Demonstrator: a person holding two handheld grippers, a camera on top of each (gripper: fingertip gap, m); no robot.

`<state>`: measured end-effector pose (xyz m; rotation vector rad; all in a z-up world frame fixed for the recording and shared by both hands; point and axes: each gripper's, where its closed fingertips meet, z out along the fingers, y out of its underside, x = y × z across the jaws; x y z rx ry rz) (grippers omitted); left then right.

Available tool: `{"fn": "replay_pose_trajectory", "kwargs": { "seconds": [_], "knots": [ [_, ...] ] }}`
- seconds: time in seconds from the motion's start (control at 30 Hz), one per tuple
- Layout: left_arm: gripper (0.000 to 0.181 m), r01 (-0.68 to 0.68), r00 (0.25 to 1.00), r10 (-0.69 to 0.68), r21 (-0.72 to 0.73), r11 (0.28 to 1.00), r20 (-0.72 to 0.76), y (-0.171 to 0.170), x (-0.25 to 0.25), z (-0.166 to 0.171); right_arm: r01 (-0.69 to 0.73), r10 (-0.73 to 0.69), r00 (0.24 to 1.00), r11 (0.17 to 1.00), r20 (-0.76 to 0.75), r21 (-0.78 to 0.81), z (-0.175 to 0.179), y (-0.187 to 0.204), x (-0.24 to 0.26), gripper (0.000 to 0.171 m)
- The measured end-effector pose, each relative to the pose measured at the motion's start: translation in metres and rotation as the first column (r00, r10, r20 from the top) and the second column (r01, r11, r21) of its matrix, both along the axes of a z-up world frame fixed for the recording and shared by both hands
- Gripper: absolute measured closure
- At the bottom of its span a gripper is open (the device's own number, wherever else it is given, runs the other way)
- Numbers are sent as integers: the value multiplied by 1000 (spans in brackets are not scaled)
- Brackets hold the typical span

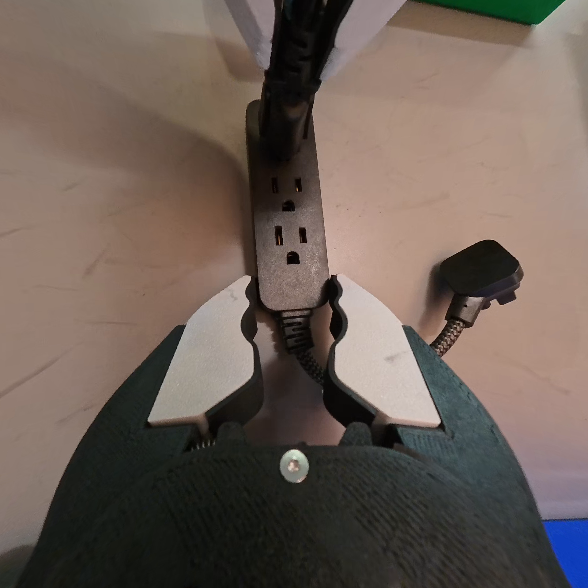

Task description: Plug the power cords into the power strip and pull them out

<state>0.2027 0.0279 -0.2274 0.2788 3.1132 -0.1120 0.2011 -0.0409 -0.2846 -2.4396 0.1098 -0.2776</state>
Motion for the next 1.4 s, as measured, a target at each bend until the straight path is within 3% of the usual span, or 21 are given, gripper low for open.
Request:
{"fn": "replay_pose_trajectory", "kwargs": {
  "seconds": [0.47,0.87,0.97,1.17,1.4],
  "knots": [
    [167,39,997,-49,141,989,62,-1,-2,-1,1,-1,1000,1000,-2,8,0,0,0,127],
    [166,-22,1000,20,72,997,17,0,-1,-1,-39,37,999,997,41,63,6,2,-1,128],
    [166,-26,999,24,64,998,27,0,-2,-1,-45,43,999,988,18,146,18,4,-3,130],
    [166,-31,999,28,61,998,39,0,-2,-1,-96,89,994,983,56,154,20,11,-7,138],
    [166,-30,998,27,52,998,51,0,-2,0,-35,27,999,980,42,196,24,19,-1,125]
  ]
}}
